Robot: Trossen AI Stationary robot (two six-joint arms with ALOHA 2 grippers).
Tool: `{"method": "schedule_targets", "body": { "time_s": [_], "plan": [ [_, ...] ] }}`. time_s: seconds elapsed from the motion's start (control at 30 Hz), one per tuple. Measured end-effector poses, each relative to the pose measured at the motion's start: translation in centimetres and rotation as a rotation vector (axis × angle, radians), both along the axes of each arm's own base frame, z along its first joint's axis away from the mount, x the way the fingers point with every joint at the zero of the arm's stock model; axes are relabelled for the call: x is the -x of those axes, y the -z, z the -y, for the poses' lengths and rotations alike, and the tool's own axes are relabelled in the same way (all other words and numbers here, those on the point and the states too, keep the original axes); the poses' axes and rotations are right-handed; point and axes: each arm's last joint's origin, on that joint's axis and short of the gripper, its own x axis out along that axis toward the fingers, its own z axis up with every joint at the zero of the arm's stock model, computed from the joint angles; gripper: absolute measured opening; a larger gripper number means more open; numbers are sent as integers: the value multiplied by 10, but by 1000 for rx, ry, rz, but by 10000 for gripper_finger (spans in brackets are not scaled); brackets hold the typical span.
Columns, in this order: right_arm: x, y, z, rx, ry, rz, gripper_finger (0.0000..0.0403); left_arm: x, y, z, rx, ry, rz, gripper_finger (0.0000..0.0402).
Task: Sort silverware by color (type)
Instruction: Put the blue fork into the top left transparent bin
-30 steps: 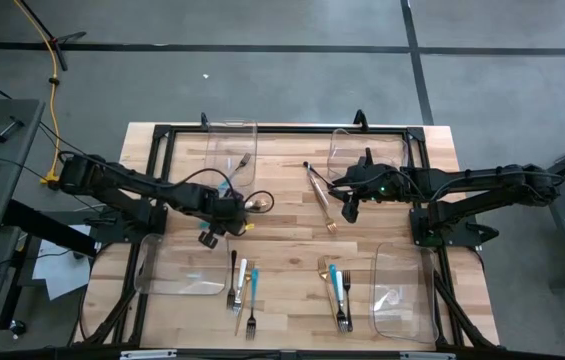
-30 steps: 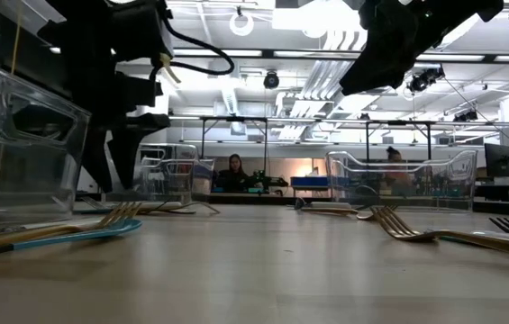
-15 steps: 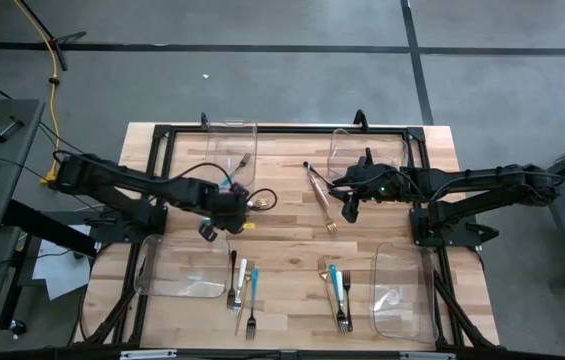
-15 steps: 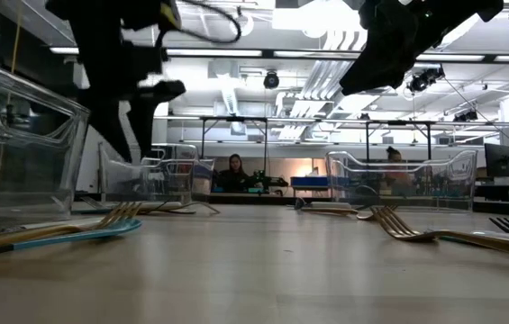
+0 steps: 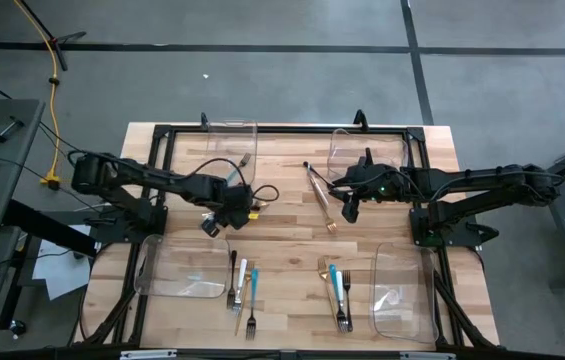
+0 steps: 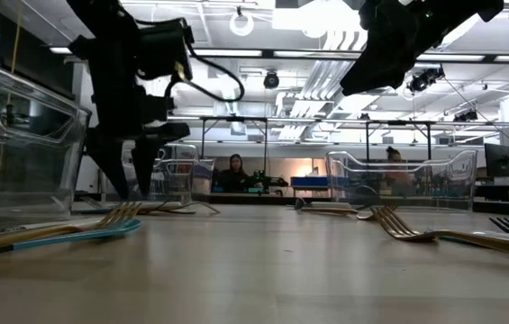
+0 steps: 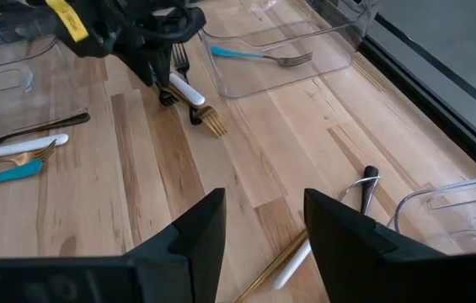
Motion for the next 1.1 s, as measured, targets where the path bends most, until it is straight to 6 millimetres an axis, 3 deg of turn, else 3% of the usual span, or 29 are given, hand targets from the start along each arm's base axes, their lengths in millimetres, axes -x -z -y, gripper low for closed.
{"method": "schedule_targets", "body": {
  "time_s": [0.17,0.6,0.9,1.1],
  "plan": [
    [0,1,0,2,-2,-8,157,3,13,1,34,-34,-87,120],
    [1,2,0,0,-1,-23,157,1,18,1,45,-66,-109,120],
    [1,2,0,-1,0,-21,157,-7,-4,5,13,-124,-75,120],
    [2,2,0,-2,0,-30,157,-1,-2,3,20,-163,-106,120]
  ]
}}
